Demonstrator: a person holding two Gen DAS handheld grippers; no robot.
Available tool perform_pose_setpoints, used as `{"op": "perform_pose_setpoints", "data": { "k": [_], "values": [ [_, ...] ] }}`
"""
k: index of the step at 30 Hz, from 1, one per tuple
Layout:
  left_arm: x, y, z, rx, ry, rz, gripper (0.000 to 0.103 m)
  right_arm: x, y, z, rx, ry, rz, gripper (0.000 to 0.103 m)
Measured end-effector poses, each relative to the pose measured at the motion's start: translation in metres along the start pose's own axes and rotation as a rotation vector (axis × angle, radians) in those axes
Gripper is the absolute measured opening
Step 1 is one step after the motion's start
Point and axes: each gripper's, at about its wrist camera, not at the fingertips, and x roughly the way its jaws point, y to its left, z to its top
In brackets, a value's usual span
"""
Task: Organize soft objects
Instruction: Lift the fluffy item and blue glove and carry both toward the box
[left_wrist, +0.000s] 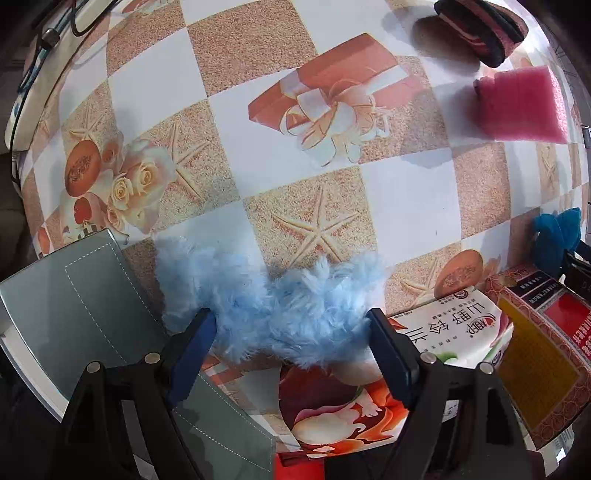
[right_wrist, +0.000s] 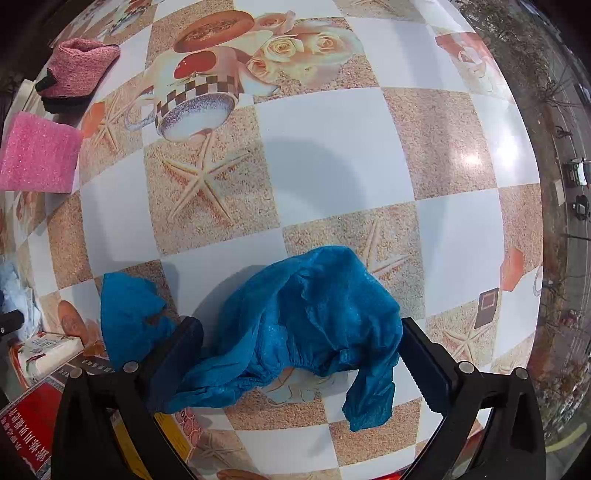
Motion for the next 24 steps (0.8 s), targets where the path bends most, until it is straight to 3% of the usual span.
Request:
{"op": "perform_pose_setpoints", "data": {
  "k": [5, 7, 9, 11, 12, 13, 14, 15, 20, 24],
  "values": [
    [0.015, -0.008, 0.007, -0.008, 0.026, 0.051, 0.084, -0.004, 0.011, 0.017, -0.005, 0.017, -0.005, 0.103],
    [0.012, -0.023, 0.009, 0.041, -0.001, 0.088, 0.072, -0.006, 0.018, 0.011, -0.011, 0.035, -0.011, 0.101],
    [0.005, -0.037, 0.006, 0.097, -0.050, 0.108, 0.056, -0.015, 0.017, 0.009, -0.004, 0.010, -0.011, 0.085],
    [-0.003, -0.040, 0.001, 0.118, -0.099, 0.095, 0.047, -0.023, 0.025, 0.009, -0.044, -0.029, -0.015, 0.032],
    [-0.009, -0.040, 0.000, 0.119, -0.127, 0.086, 0.040, -0.025, 0.025, 0.007, -0.063, -0.026, 0.001, 0.027],
    [-0.016, -0.040, -0.002, 0.119, -0.163, 0.080, 0.035, -0.026, 0.022, 0.004, -0.058, -0.021, 0.029, 0.027],
    [-0.028, -0.038, -0.001, 0.114, -0.207, 0.073, 0.022, -0.027, 0.017, 0.002, -0.036, -0.019, 0.058, 0.025],
    [-0.038, -0.037, -0.003, 0.102, -0.243, 0.066, 0.019, -0.032, 0.010, 0.001, -0.004, -0.024, 0.096, 0.025],
    [-0.095, -0.041, -0.030, 0.084, -0.440, 0.044, 0.019, -0.077, -0.023, -0.009, 0.119, -0.104, 0.206, 0.025],
    [-0.128, -0.045, -0.060, 0.111, -0.519, 0.018, 0.019, -0.118, -0.030, -0.020, 0.142, -0.170, 0.248, 0.025]
  ]
}}
